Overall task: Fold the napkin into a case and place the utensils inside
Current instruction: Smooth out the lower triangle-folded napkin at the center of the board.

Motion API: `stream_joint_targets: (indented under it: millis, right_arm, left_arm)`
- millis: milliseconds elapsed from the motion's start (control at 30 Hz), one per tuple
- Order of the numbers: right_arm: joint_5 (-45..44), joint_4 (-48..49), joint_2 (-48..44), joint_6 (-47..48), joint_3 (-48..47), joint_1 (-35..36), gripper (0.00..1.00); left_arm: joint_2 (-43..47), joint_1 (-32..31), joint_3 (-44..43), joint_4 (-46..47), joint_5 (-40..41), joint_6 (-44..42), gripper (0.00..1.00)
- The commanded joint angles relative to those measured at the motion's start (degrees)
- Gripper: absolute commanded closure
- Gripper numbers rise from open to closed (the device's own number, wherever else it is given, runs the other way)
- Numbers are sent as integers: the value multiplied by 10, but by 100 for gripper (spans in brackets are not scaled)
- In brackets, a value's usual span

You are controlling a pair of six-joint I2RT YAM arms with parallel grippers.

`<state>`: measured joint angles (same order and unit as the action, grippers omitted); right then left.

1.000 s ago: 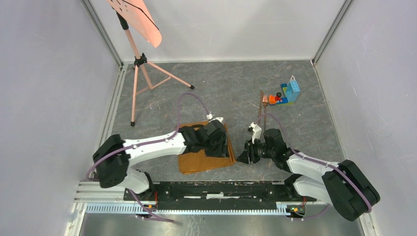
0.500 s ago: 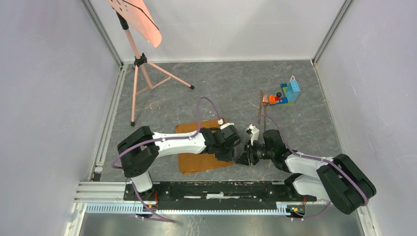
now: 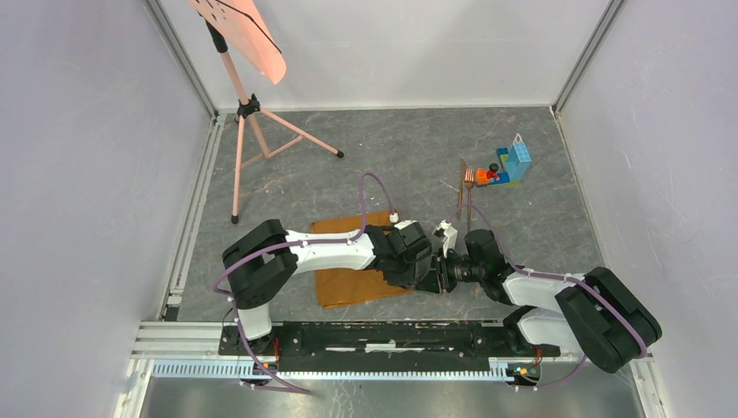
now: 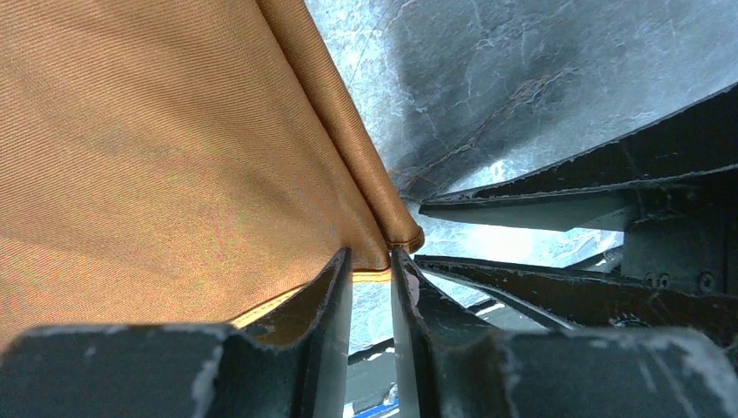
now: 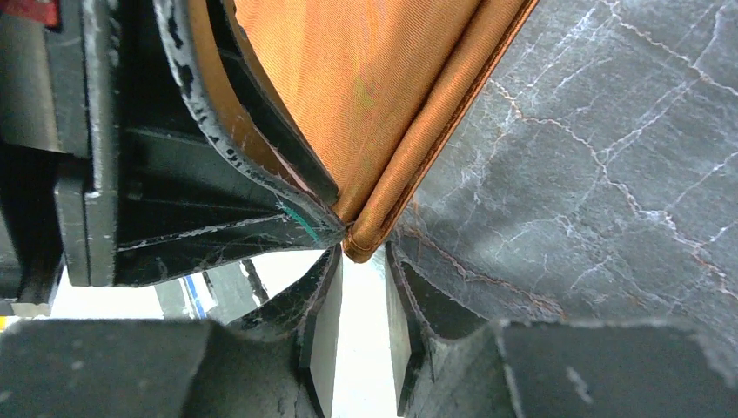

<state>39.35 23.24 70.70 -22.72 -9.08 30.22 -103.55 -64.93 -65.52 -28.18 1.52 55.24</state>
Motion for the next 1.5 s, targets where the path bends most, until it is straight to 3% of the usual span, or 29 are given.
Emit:
stream_joint_targets:
  millis: [0,167,300,433,567,700,1167,1300,1467]
  right_arm:
    - [13,25,2,-1,0,-1,70]
    - [17,25,6,0,-5,-1,70]
    - [20,23,3,0,-6,-1,64]
    - [19,28,11,1,-5,-1,68]
    - [22,41,22,-6,1,-1,87]
    - [22,44,12,-12,9,0,100]
    - [24,51,-6,-24,26,0,100]
    - [18,34,-13,-15,22,0,100]
    - [4,7,-16,3,14,0,100]
  left_arm:
    - [-6,-5,-21,-12,19,1,71]
    - [-14,-6,-28,-19,23,-5,78]
    - [-6,-5,-31,-25,34,-11,91]
    - [9,-5,-33,-25,42,-15,97]
    - [21,-5,-36,-24,45,-15,98]
    - [24,-7,-47,-25,42,-15,98]
    - [-8,-14,-74,-29,29,-21,97]
    - [0,-15,-63,-28,31,-22,89]
    - [18,-15,-46,-30,39,-29,93]
